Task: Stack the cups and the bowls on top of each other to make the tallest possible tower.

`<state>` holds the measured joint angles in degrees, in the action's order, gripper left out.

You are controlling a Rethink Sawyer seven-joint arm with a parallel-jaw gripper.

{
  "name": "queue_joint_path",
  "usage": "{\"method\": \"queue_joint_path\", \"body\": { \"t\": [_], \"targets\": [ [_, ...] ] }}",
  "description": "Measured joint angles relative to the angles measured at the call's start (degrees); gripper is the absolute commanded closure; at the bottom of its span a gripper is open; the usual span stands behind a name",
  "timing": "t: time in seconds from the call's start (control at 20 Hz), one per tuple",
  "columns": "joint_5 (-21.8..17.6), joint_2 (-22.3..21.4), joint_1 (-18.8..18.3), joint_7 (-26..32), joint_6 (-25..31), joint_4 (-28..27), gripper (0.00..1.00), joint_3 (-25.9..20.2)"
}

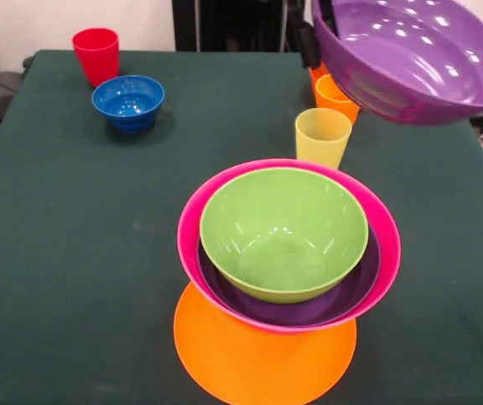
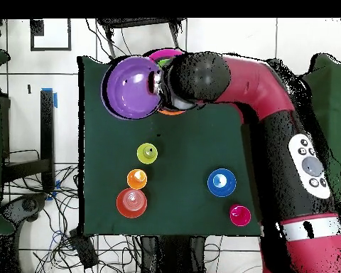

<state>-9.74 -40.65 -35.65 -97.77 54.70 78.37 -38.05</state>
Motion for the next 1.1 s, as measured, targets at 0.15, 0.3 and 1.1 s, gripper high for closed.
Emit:
{"method": "queue_joint_path", "body": {
  "t": [0.15, 0.3, 1.1],
  "targets": [
    [0.78, 1.53, 1.08, -0.61, 0.29, -3.55, 1.00, 0.45],
    [1.08, 3.16, 1.91, -0.97, 0.74, -6.79, 1.00, 0.97],
    [1.10, 13.79, 2.77, -0.99, 2.56, -18.54, 1.00, 4.36]
  ]
}}
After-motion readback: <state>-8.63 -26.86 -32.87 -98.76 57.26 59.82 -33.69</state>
